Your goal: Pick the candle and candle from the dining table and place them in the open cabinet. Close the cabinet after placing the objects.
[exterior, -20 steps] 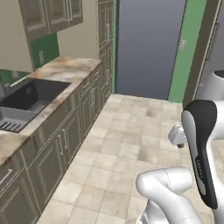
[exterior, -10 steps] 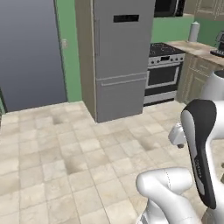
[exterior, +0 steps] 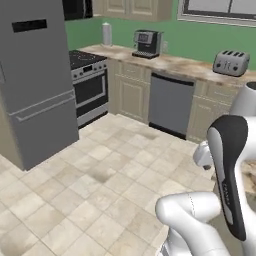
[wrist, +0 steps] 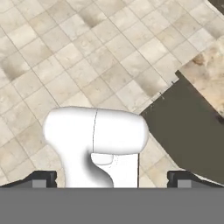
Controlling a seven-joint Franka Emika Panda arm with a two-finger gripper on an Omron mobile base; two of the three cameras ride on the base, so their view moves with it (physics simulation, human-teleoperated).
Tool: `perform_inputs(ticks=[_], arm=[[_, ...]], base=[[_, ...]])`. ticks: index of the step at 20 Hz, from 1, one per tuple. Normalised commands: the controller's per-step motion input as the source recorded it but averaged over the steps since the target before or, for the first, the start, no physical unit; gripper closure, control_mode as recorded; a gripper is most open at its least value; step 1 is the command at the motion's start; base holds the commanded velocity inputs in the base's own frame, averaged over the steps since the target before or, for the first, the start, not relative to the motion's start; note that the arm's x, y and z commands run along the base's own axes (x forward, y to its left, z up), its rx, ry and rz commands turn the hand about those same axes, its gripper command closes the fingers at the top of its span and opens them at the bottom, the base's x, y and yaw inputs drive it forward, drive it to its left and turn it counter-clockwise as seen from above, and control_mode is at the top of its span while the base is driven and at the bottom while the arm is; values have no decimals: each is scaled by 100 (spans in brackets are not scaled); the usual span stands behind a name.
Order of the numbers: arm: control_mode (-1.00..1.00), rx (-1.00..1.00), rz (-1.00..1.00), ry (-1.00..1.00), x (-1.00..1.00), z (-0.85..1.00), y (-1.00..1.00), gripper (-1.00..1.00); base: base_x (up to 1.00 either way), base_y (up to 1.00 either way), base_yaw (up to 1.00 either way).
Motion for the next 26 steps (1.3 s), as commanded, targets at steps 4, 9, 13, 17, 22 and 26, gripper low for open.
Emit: perform_inputs(ticks=[4,9,13,17,22,26], arm=[[100,0,0,0,0,0,0,-100],[100,0,0,0,0,0,0,-100],[100,0,0,0,0,0,0,-100],[100,0,0,0,0,0,0,-100],[100,0,0,0,0,0,0,-100],[100,0,0,0,0,0,0,-100]], base=[[60,88,-17],[91,72,-29],[84,24,-67],[53,18,-84],[34,20,-91],[38,28,-89]])
